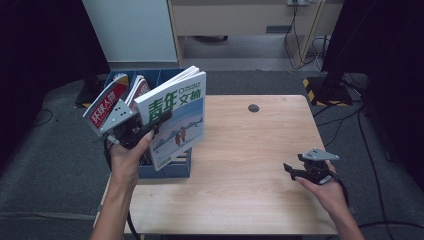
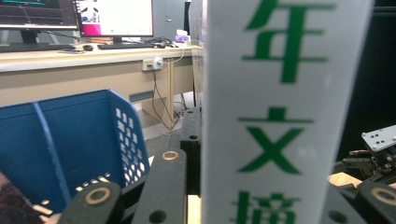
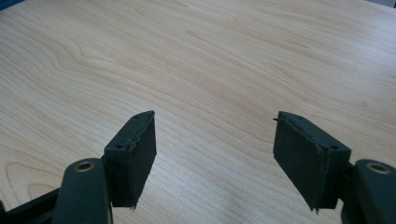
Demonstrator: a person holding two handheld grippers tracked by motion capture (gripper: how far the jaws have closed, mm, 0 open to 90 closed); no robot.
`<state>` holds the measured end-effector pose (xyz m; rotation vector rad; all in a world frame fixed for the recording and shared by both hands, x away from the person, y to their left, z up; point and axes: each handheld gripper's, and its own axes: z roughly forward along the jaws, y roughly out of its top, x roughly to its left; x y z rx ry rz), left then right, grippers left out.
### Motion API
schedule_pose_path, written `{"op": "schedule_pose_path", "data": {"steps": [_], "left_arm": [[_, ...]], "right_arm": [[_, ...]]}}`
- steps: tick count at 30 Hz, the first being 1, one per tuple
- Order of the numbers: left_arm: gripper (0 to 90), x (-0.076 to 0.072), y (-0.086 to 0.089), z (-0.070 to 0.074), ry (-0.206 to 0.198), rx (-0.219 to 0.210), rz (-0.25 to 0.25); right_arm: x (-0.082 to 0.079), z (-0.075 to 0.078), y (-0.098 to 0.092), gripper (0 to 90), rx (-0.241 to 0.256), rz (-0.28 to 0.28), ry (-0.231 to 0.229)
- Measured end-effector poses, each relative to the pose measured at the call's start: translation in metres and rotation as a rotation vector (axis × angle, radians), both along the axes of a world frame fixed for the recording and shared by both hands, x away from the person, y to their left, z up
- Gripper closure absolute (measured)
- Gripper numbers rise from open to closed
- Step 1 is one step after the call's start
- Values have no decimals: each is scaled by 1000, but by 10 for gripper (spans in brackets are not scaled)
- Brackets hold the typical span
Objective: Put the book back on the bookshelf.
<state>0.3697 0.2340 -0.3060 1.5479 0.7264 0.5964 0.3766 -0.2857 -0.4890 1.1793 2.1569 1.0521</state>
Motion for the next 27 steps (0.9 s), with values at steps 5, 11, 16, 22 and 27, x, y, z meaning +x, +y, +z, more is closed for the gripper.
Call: {"op": "schedule_pose_path", "data": {"steps": [5, 11, 16, 22, 27], "left_arm": [[736, -1, 8, 0, 3, -6, 22], [736, -4, 16, -2, 2, -19, 52], [736, -5, 20, -3, 6, -9, 75], [737, -6, 27, -2, 8, -23, 103], [736, -6, 30, 0, 9, -20, 126]], "right_arm": [[0, 0, 1, 303, -1, 3, 1], [0, 0, -1, 303, 2, -5, 2], [0, 0, -1, 303, 1, -5, 5], [0, 0, -1, 303, 0, -5, 3], [0, 0, -1, 303, 0, -6, 6]]}}
